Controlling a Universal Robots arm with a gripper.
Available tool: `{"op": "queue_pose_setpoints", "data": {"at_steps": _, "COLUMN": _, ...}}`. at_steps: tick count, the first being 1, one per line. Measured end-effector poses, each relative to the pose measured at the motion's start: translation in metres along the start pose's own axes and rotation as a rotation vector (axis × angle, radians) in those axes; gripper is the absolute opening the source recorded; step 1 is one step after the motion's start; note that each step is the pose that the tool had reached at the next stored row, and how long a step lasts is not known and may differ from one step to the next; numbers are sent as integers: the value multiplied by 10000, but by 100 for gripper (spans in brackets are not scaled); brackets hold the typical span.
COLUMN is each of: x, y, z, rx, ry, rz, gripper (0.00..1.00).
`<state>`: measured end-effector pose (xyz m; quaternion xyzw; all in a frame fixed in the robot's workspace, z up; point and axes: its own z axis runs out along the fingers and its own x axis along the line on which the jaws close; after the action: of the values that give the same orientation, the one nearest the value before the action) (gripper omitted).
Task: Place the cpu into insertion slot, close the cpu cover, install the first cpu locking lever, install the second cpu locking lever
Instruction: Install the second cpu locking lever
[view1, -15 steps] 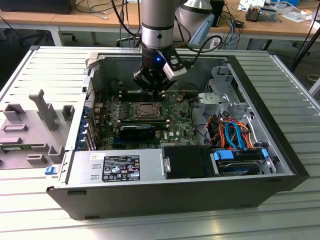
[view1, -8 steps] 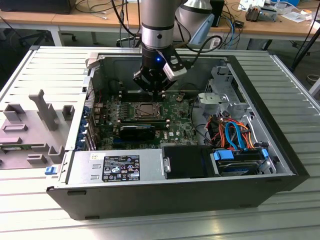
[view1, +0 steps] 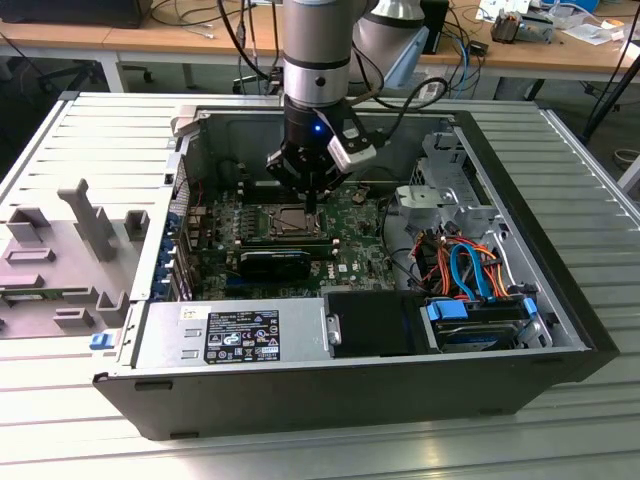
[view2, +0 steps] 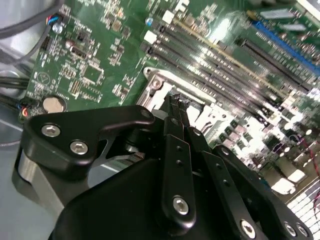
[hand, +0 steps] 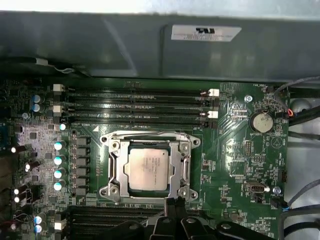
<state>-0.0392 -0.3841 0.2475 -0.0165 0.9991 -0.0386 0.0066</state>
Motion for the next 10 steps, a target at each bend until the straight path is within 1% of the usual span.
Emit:
{"op": "queue_pose_setpoints", "data": {"at_steps": 2, "x": 1, "y": -33, "z": 2, "rx": 0, "ry": 1, "rz": -1, "gripper": 11}}
{"op": "queue_pose_setpoints", "data": {"at_steps": 4, "x": -2, "y": -102, "z": 12, "rx": -9, "ry": 0, "rz": -1, "gripper": 11}}
{"op": "queue_pose_setpoints", "data": {"at_steps": 5, "x": -11, "y": -145, "z": 30, "rx": -48, "ry": 10, "rz": 1, "gripper": 11}}
{"op": "queue_pose_setpoints", "data": {"at_steps": 6, "x": -17, "y": -169, "z": 42, "rx": -78, "ry": 15, "rz": 0, "gripper": 11}}
{"op": "queue_pose_setpoints", "data": {"at_steps": 7, "x": -27, "y": -193, "z": 55, "rx": -140, "ry": 22, "rz": -1, "gripper": 11}}
{"op": "queue_pose_setpoints", "data": {"at_steps": 9, "x": -33, "y": -217, "z": 68, "rx": -226, "ry": 22, "rz": 0, "gripper": 11}}
{"op": "queue_pose_setpoints", "data": {"at_steps": 10, "x": -36, "y": -231, "z": 78, "rx": -295, "ry": 22, "rz": 1, "gripper": 11}}
